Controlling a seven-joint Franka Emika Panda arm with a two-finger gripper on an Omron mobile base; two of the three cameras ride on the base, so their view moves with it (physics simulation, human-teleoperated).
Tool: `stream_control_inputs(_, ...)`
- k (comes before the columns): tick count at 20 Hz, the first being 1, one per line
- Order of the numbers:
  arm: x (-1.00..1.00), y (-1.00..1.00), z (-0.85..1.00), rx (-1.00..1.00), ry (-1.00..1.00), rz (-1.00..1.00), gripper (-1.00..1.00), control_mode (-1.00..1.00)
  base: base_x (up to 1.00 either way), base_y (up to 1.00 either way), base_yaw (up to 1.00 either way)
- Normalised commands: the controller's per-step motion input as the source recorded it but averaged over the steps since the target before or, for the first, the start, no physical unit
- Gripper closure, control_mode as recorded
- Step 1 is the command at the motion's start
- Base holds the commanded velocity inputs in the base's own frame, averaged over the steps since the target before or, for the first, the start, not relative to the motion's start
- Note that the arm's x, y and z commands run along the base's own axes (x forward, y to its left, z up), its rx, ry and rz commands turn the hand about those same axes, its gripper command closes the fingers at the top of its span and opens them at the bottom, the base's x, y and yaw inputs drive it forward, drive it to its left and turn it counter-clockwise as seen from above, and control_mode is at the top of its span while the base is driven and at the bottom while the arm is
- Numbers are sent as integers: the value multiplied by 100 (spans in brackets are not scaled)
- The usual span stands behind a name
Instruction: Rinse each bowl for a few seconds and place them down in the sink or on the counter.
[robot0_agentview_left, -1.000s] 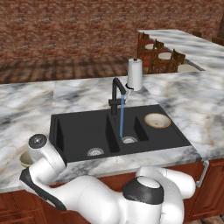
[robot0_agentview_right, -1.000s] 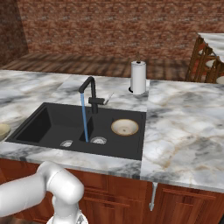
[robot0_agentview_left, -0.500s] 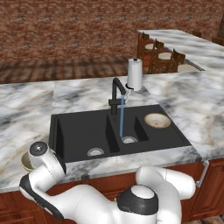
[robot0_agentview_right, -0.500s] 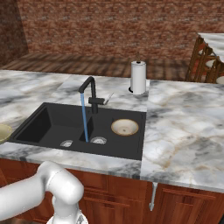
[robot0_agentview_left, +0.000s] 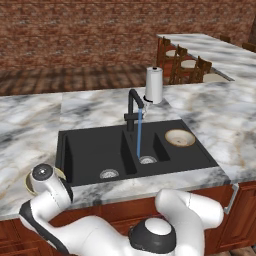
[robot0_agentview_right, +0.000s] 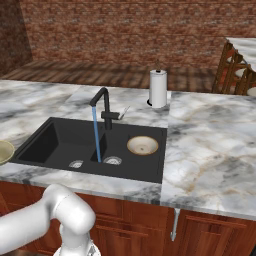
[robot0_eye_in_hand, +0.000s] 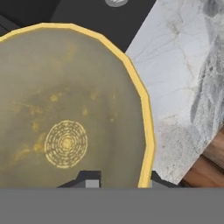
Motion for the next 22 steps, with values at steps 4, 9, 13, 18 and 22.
stream_control_inputs(4, 0, 13, -13, 0, 0, 0, -100, -100, 0, 0, 0)
stream_control_inputs(9, 0, 5, 1, 0, -2, 0, -100, -100, 0, 0, 0)
stream_control_inputs(13, 0, 3, 2, 0, -2, 0, -100, -100, 0, 0, 0)
stream_control_inputs(18, -1, 0, 2, 0, -3, 0, -100, -100, 0, 0, 0)
stream_control_inputs(22, -9, 0, 14, 0, -6, 0, -100, -100, 0, 0, 0)
